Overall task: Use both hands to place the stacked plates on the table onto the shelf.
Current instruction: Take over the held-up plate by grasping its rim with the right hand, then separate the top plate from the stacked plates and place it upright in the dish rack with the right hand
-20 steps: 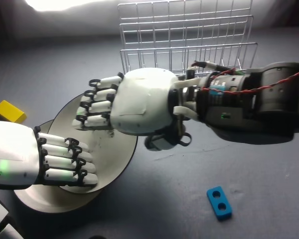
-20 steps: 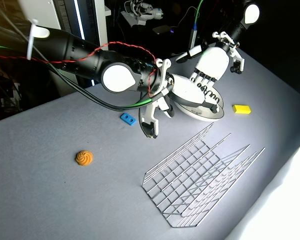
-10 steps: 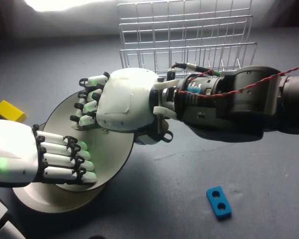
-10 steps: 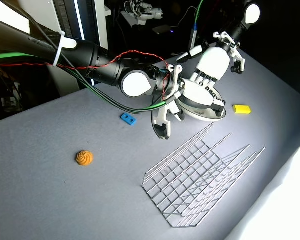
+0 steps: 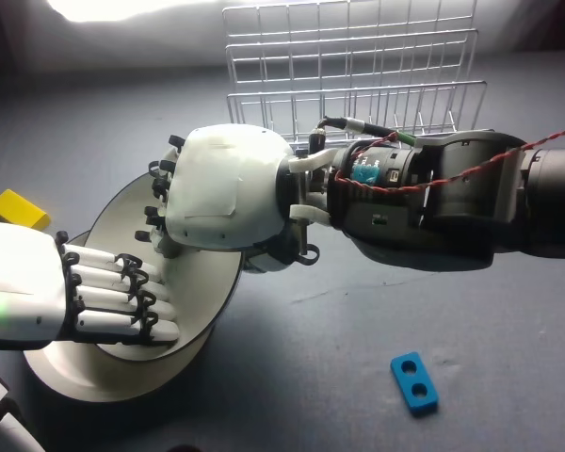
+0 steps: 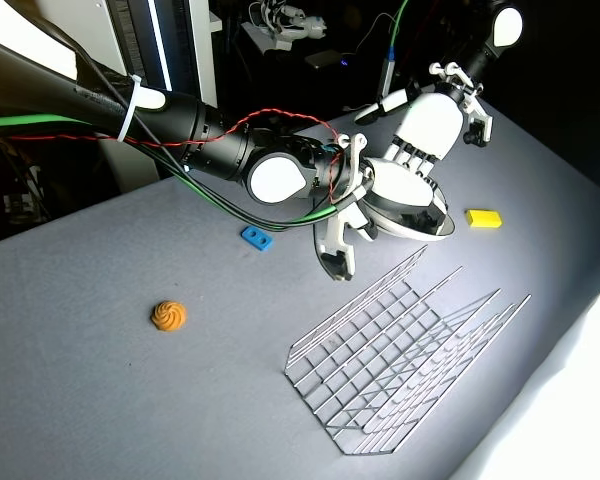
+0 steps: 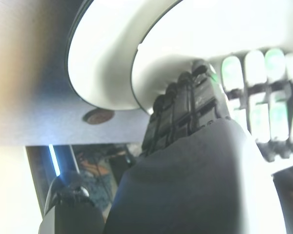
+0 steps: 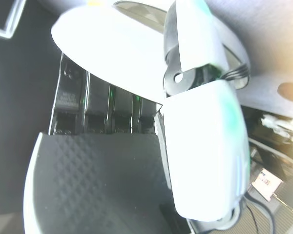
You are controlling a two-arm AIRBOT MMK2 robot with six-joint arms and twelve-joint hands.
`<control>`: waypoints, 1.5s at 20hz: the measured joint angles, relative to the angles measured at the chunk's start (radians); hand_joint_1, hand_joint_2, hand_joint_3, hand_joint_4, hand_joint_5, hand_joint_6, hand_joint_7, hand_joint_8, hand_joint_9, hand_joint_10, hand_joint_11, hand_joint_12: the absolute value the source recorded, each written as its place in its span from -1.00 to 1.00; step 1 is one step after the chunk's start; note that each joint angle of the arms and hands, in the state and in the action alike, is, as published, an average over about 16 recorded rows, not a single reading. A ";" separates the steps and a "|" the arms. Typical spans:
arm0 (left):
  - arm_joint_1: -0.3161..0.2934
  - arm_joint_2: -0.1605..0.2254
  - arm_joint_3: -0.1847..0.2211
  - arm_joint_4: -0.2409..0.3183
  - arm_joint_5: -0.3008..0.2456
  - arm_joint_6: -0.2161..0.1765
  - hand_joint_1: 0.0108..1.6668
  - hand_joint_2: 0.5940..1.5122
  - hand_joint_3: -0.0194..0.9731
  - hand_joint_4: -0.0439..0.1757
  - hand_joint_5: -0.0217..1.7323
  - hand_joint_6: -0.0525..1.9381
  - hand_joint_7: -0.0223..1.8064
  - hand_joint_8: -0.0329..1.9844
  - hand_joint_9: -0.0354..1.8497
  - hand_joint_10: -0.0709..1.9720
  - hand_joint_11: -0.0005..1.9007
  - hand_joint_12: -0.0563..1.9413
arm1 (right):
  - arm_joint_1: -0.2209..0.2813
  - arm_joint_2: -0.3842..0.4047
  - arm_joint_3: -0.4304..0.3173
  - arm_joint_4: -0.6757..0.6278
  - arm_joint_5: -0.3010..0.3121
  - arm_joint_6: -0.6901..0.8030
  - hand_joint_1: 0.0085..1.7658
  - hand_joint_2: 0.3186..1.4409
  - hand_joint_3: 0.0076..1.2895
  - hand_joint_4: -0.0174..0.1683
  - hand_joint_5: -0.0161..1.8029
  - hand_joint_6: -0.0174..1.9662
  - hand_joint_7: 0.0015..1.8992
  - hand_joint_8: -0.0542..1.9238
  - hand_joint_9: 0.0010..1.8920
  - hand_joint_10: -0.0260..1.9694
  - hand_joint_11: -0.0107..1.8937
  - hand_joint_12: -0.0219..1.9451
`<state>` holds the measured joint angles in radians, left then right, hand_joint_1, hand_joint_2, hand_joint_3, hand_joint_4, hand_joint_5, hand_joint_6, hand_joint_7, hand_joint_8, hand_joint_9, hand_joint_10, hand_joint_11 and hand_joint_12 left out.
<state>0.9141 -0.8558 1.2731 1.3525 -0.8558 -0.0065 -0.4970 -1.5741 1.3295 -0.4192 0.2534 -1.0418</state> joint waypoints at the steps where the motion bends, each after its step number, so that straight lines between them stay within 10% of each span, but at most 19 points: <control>1: 0.000 0.000 0.001 -0.001 -0.001 -0.002 -1.00 -0.19 -0.95 -0.64 -0.97 -0.94 -0.96 -0.95 -0.95 -0.92 -0.98 -0.93 | -0.001 -0.001 0.000 0.000 0.007 -0.002 0.46 0.10 -0.98 -0.77 -0.18 -0.89 -0.18 -0.97 -0.16 -0.97 -0.52 -0.13; 30: -0.061 0.137 0.021 0.001 -0.048 -0.077 -1.00 -0.19 -0.95 -0.59 -0.95 -0.93 -0.95 -0.97 -0.94 -0.93 -0.98 -0.93 | 0.084 0.043 -0.060 0.055 -0.019 0.004 0.46 -0.05 -0.99 -0.52 0.17 -0.45 0.21 -0.54 0.30 -0.89 -0.12 -0.09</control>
<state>0.8528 -0.7193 1.2941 1.3537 -0.9040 -0.0833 -0.4127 -1.5310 1.2692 -0.3642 0.2341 -1.0378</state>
